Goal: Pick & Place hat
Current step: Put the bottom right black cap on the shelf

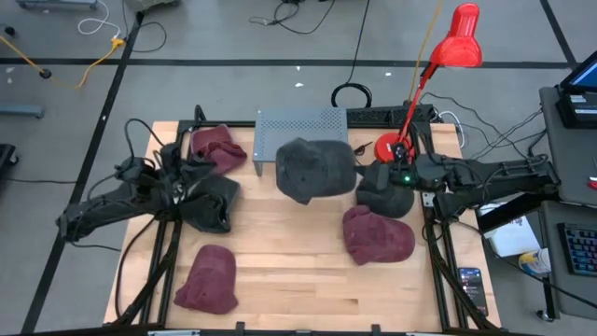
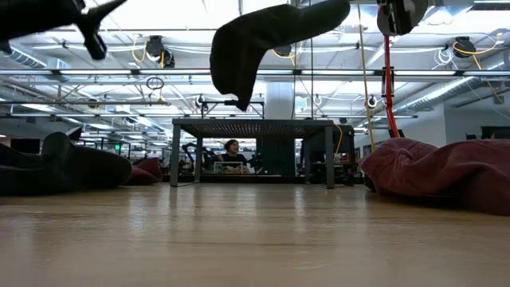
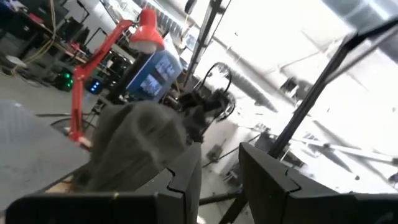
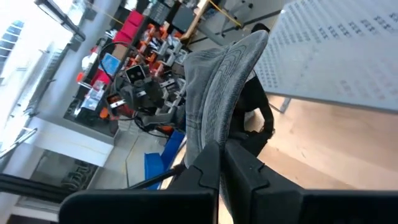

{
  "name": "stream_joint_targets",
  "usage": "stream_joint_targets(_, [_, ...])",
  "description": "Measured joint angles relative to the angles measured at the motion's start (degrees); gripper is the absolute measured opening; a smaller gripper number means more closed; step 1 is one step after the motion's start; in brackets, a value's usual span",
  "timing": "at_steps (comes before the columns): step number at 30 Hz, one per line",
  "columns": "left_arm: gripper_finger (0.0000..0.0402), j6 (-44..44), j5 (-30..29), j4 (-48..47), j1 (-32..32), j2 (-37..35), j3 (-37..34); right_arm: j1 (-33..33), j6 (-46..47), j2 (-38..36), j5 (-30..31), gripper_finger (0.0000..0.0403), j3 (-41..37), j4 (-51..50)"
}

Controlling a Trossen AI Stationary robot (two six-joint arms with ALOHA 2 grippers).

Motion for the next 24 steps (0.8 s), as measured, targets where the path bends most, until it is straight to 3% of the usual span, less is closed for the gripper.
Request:
stream_joint_targets(9, [0.0113,-9.56,-3.97,-10.56,0.00,12.98,20.67,0.00,-4.50,0.00,-0.11,0.0000,0.00,5.60])
stream_joint_targets(24, [0.0113,-13.94,-5.29,-48.52,-0.33,35.45,54.65,0.02,-5.19,-0.11,0.36,0.0000,0.02,5.59])
